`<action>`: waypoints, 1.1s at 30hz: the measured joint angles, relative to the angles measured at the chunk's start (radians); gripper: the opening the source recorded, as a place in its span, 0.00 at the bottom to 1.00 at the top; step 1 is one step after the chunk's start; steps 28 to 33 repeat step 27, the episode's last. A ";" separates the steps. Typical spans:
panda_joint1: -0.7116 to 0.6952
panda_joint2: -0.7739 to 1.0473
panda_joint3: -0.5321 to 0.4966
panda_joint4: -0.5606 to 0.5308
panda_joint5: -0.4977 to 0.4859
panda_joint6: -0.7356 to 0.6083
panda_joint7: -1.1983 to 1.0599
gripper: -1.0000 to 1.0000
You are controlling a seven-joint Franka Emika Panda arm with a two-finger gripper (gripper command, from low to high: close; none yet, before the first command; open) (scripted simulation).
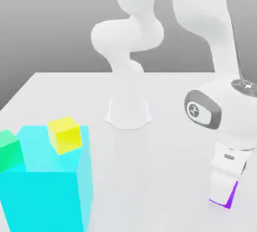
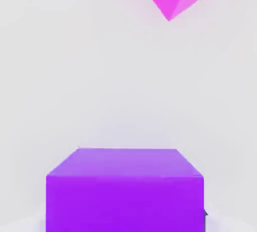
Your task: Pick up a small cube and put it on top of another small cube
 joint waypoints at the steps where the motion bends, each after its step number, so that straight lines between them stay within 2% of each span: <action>1: -0.008 -0.033 0.011 -0.007 0.015 -0.026 -0.011 0.00; 4: -0.034 -0.136 0.015 -0.014 0.058 -0.120 -0.045 0.00; 7: -0.103 -0.230 -0.045 0.023 0.080 -0.245 -0.068 0.00; 12: -0.294 -0.381 -0.138 0.092 0.095 -0.461 -0.091 0.00; 19: -0.463 -0.582 -0.276 0.190 0.103 -0.762 -0.116 0.00; 21: -0.489 -0.594 -0.303 0.178 0.104 -0.763 -0.121 0.00; 23: -0.497 -0.573 -0.312 0.135 0.107 -0.699 -0.125 0.00; 24: -0.499 -0.561 -0.314 0.115 0.109 -0.667 -0.127 1.00; 33: -0.499 -0.561 -0.314 0.115 0.109 -0.667 -0.127 1.00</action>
